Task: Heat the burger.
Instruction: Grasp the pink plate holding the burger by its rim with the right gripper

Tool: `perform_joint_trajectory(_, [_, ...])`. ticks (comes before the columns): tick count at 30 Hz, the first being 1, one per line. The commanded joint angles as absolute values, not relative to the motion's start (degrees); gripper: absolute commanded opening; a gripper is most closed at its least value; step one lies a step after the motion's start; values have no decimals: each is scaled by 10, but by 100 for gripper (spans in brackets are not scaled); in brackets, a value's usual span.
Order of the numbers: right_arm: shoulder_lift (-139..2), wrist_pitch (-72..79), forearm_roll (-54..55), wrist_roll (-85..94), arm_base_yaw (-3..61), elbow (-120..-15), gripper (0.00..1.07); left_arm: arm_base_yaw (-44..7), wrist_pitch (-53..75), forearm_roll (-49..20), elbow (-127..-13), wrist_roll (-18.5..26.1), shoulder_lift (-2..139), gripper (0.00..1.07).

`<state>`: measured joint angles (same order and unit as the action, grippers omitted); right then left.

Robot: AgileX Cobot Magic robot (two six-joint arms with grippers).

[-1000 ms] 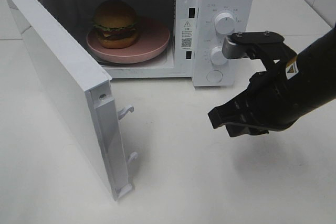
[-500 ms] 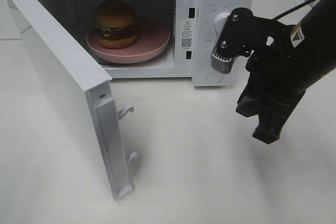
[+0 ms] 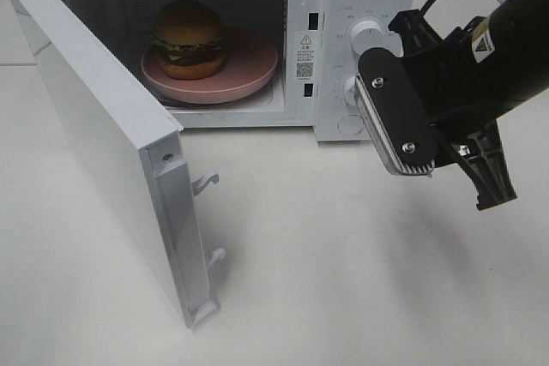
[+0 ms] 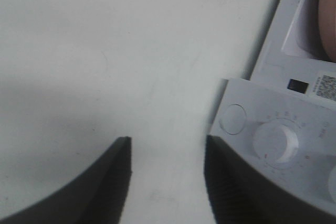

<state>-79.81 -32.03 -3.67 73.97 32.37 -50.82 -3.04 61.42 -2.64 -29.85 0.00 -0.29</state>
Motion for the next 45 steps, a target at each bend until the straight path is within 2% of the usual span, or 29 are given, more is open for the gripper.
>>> perform_joint_trajectory(1, [-798, -304, -68, 713, 322, -512, 82, -29, 615, -25, -296, 0, -5, 98])
perform_joint_trajectory(2, [-798, -304, -68, 713, 322, -512, 82, -29, 615, -25, -296, 0, -5, 98])
perform_joint_trajectory(3, [-806, -295, -68, 694, 322, -512, 94, -29, 615, -25, -296, 0, -5, 98])
perform_joint_trajectory(4, [-806, -295, -68, 694, 322, -512, 94, -29, 615, -25, -296, 0, -5, 98])
perform_joint_trajectory(6, [-822, -292, -68, 681, 323, -516, 102, -29, 615, -25, -296, 0, -5, 98])
perform_joint_trajectory(26, [-952, -247, -123, 681, 376, -657, 95, -29, 615, -25, -296, 0, -5, 98])
perform_joint_trajectory(45, [-1058, -219, -123, 696, 378, -768, 93, -29, 615, -25, -296, 0, -5, 98])
